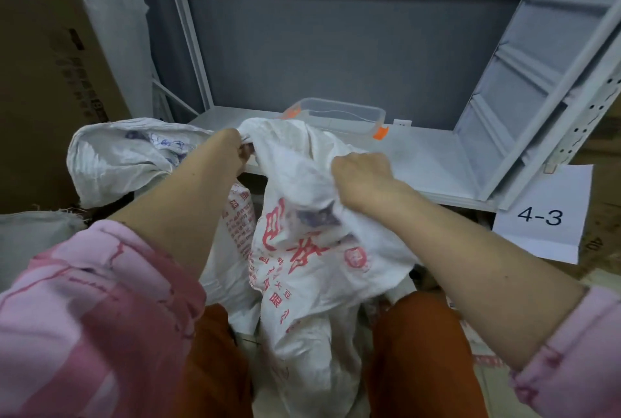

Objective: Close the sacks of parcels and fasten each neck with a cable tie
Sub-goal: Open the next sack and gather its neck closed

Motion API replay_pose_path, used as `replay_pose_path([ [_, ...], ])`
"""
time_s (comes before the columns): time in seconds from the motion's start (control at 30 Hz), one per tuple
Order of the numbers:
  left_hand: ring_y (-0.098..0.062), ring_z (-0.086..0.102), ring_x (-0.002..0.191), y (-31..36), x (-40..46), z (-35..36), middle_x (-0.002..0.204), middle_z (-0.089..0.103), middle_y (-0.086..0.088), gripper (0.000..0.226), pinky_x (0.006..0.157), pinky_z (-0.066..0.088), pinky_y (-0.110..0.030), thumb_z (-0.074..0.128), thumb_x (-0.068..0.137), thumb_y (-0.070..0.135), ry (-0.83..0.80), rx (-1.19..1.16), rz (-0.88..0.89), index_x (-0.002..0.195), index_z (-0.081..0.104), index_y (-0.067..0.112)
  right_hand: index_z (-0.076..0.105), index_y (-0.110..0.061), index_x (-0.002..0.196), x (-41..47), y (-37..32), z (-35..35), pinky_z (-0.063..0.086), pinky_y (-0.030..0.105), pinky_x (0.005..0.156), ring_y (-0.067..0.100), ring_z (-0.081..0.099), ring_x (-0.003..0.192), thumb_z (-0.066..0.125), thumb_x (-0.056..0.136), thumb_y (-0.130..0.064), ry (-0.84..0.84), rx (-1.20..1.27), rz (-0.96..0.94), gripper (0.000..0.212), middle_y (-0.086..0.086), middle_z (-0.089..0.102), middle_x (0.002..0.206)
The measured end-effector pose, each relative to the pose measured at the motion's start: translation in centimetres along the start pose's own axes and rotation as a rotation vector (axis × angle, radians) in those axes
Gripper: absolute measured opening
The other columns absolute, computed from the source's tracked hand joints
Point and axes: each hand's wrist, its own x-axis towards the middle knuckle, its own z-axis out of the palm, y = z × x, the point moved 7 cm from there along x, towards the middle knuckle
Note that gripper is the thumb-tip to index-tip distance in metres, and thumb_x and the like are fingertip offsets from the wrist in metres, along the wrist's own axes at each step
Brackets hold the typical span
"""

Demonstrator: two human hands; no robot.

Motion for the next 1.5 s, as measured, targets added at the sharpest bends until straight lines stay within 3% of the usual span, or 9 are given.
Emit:
replay_pose_path([
  [0.27, -0.005, 0.041, 0.027, -2.3, 2.2, -1.1, 0.037, 0.046, 0.001, 0.040, 0.028, 0.026, -0.010, 0.047, 0.098, 0.030, 0.016, -0.290, -0.102, 0.063, 0.045, 0.011, 0.063, -0.009, 0.102, 0.7, 3.5, -0.6, 0.036, 0.037, 0.092, 0.030, 0.060, 0.098, 0.052, 0.081, 0.002, 0.247, -0.210, 0.095, 0.026, 0.009, 0.068, 0.094],
  [0.4, -0.007, 0.065, 0.077, -4.0, 1.7, 0.5, 0.088, 0.065, -0.014, 0.036, 0.054, 0.041, -0.006, 0.058, 0.091, 0.044, -0.100, 0.000, -0.151, 0.099, 0.051, 0.009, 0.059, -0.011, 0.082, 0.9, 3.0, -0.1, 0.043, 0.037, 0.074, 0.026, 0.058, 0.065, 0.068, 0.066, 0.002, 0.403, -0.284, 0.010, 0.023, 0.006, 0.062, 0.069],
  [0.53, -0.001, 0.037, 0.034, -5.5, 0.4, 3.6, 0.110, 0.065, -0.025, 0.042, 0.033, 0.029, -0.006, 0.059, 0.091, 0.042, -0.283, 0.102, -0.198, 0.118, 0.050, 0.011, 0.052, -0.007, 0.061, 0.3, 1.5, -0.1, 0.024, 0.030, 0.053, 0.023, 0.037, 0.042, 0.066, 0.042, 0.018, 0.599, -0.253, -0.196, 0.034, 0.009, 0.047, 0.049],
  [0.7, -0.002, 0.041, 0.033, -6.0, 0.6, 5.5, 0.110, 0.067, -0.016, 0.018, 0.027, 0.020, -0.011, 0.059, 0.094, 0.021, -0.267, 0.119, -0.157, 0.108, 0.054, 0.012, 0.049, -0.007, 0.061, -1.6, 1.1, -0.2, 0.029, 0.030, 0.055, 0.022, 0.031, 0.049, 0.042, 0.055, 0.016, 0.773, -0.220, -0.350, 0.025, 0.009, 0.043, 0.055],
  [0.83, -0.005, 0.029, 0.030, -7.3, 1.1, 5.9, 0.059, 0.055, -0.006, 0.025, 0.026, 0.019, -0.013, 0.056, 0.093, 0.003, -0.221, 0.001, -0.238, 0.070, 0.045, 0.008, 0.041, -0.014, 0.060, -1.1, 0.3, 0.4, 0.027, 0.031, 0.061, 0.022, 0.036, 0.052, 0.061, 0.059, 0.011, 0.403, -0.198, -0.295, 0.032, 0.001, 0.038, 0.056],
  [0.93, -0.005, 0.027, 0.034, -8.0, 1.0, 6.8, 0.047, 0.035, 0.000, 0.031, 0.029, 0.015, -0.013, 0.047, 0.093, -0.001, -0.240, -0.158, -0.273, 0.064, 0.041, 0.010, 0.037, -0.016, 0.060, -0.1, 2.5, 2.3, 0.030, 0.029, 0.058, 0.018, 0.044, 0.059, 0.076, 0.073, -0.039, -0.145, 0.248, -0.059, 0.047, -0.004, 0.041, 0.059],
  [1.07, -0.009, 0.022, 0.022, -8.7, 0.7, 7.1, 0.035, 0.030, 0.001, 0.031, 0.027, 0.013, -0.014, 0.033, 0.091, -0.004, -0.275, -0.251, -0.303, 0.065, 0.035, 0.013, 0.036, -0.018, 0.058, 1.6, 4.0, -0.2, 0.025, 0.028, 0.047, 0.019, 0.041, 0.058, 0.074, 0.068, -0.046, 0.065, 0.490, 0.119, 0.048, -0.003, 0.038, 0.057],
  [1.3, -0.005, 0.030, 0.026, -9.0, 0.0, 6.8, 0.042, 0.035, 0.001, 0.033, 0.027, 0.018, -0.012, 0.031, 0.092, -0.003, -0.248, -0.234, -0.248, 0.063, 0.037, 0.012, 0.036, -0.018, 0.069, 1.9, 0.4, 1.6, 0.031, 0.027, 0.049, 0.014, 0.039, 0.057, 0.066, 0.076, -0.019, -0.051, 0.412, 0.143, 0.031, -0.003, 0.040, 0.068],
  [1.5, -0.002, 0.036, 0.028, -9.3, -0.8, 6.1, 0.063, 0.056, -0.002, 0.019, 0.026, 0.018, -0.011, 0.058, 0.094, 0.020, -0.307, 0.167, -0.138, 0.078, 0.050, 0.012, 0.054, -0.008, 0.116, 1.0, -2.4, 0.7, 0.035, 0.031, 0.072, 0.028, 0.056, 0.106, 0.046, 0.093, -0.007, 0.154, 0.089, 0.002, 0.024, 0.009, 0.058, 0.113],
])
